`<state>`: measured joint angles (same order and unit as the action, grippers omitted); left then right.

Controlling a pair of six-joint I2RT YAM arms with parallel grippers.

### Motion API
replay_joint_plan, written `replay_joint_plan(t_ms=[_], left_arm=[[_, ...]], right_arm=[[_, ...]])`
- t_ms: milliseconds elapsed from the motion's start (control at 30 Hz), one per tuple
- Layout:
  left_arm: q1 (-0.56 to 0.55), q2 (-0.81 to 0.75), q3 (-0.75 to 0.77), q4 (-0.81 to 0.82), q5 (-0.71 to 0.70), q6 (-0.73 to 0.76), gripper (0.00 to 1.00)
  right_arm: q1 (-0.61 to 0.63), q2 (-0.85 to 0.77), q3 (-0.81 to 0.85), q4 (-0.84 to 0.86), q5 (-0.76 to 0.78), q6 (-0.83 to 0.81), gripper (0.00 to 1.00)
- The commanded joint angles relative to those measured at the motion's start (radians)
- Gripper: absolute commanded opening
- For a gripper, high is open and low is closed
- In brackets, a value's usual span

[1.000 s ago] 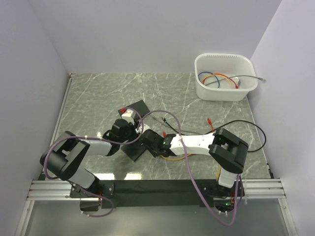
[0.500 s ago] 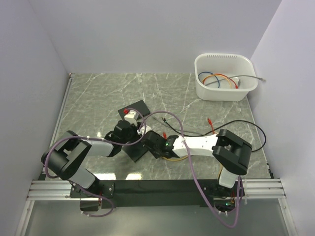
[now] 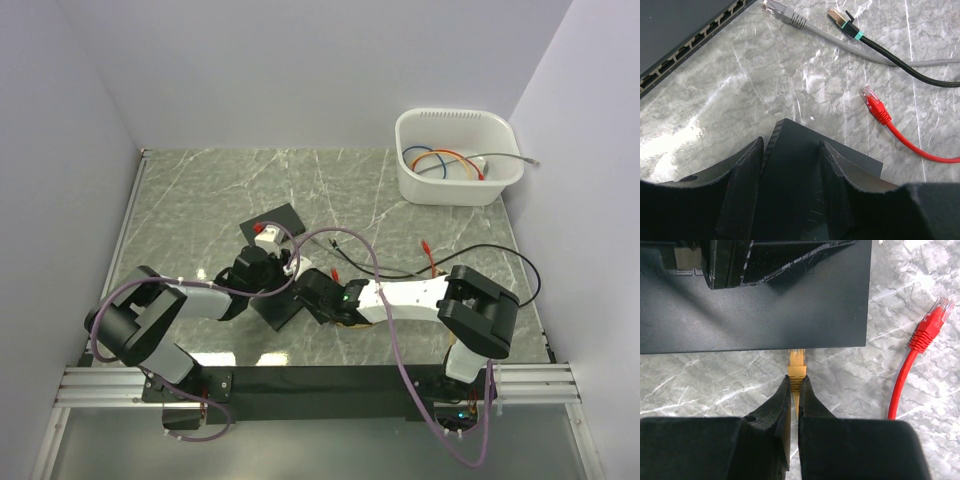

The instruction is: Insert the plug into the switch port

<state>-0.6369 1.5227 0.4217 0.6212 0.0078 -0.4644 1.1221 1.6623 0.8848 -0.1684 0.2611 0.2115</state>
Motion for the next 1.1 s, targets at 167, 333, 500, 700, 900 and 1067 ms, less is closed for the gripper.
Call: replay_joint_plan(t_ms=[167,333,500,700,900,1067], left_arm=[[-0.047,0.063,0.002,-0.058,0.110,-0.045,0.52],[-0.066,0.068,-0.018,-0.041,0.110,-0.063,0.52],[-0.095,0.099,-0.029,-0.035,0.104,-0.089,0.51],[-0.130,0.137,-0.084,0.063,0.118,-0.137,0.51],[-0.171,0.191,-0.161,0.204,0.116,-0.167,0.52],[-0.207,0.229,-0.181,0.294,0.113,-0.187,0.52]], right_arm=[[-0.016,-0.056,0.017,0.244,0.090,0.008,0.00],[-0.022,-0.056,0.032,0.234,0.118,0.023,0.00],[-0.025,-0.041,0.059,0.237,0.161,0.040,0.00],[-0.038,-0.038,0.043,0.294,0.168,0.055,0.00],[-0.047,-0.045,0.034,0.343,0.161,0.035,0.00],[-0.058,-0.033,0.031,0.398,0.161,0.008,0.00]])
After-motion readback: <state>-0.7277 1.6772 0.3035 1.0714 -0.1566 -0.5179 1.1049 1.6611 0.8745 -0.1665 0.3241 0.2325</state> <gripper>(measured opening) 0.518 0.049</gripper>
